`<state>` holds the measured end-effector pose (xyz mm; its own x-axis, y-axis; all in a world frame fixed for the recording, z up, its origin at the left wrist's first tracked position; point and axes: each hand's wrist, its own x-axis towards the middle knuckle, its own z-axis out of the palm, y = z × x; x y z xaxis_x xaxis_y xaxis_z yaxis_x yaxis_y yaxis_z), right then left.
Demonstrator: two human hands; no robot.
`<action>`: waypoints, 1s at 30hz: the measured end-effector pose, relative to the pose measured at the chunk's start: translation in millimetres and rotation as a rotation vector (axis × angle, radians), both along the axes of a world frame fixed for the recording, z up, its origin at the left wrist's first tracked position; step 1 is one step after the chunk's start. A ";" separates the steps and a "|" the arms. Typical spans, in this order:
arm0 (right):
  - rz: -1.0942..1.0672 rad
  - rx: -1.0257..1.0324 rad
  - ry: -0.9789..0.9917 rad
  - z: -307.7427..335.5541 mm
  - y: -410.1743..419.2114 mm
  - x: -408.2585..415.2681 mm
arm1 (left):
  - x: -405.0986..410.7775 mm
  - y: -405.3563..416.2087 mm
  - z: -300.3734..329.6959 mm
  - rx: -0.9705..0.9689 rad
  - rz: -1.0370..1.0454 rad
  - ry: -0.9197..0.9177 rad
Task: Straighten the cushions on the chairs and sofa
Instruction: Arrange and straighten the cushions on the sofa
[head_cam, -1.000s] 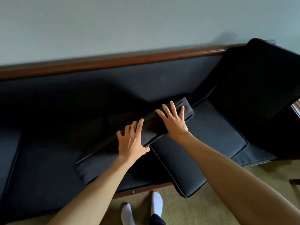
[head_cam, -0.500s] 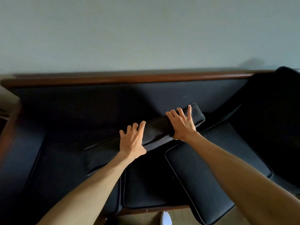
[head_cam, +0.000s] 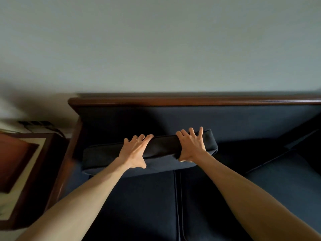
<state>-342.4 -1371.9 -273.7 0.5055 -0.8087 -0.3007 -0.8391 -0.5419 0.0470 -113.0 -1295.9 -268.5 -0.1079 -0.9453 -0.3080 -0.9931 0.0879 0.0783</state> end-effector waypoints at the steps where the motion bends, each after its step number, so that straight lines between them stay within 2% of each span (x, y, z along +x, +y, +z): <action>1: -0.014 0.010 -0.003 -2.5 3.1 12.2 | 13.0 0.2 0.7 0.008 -0.013 -0.016; 8: -0.047 0.009 -0.017 -19.5 16.0 74.0 | 76.9 0.6 -11.7 0.014 -0.060 -0.058; 11: -0.037 0.041 0.011 -18.8 5.3 76.0 | 89.0 -4.5 -15.3 -0.014 -0.087 -0.007; 16: 0.010 0.040 -0.001 -22.7 -3.6 75.7 | 105.4 -4.4 -21.4 -0.012 -0.042 -0.108; 30: -0.050 0.062 -0.093 -22.3 7.5 137.9 | 170.6 -12.8 -9.4 0.025 -0.056 -0.169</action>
<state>-204.5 -1364.3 -296.0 0.4933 -0.8148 -0.3045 -0.8642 -0.4991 -0.0644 57.6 -1308.7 -277.9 -0.1048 -0.9311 -0.3494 -0.9859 0.1434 -0.0864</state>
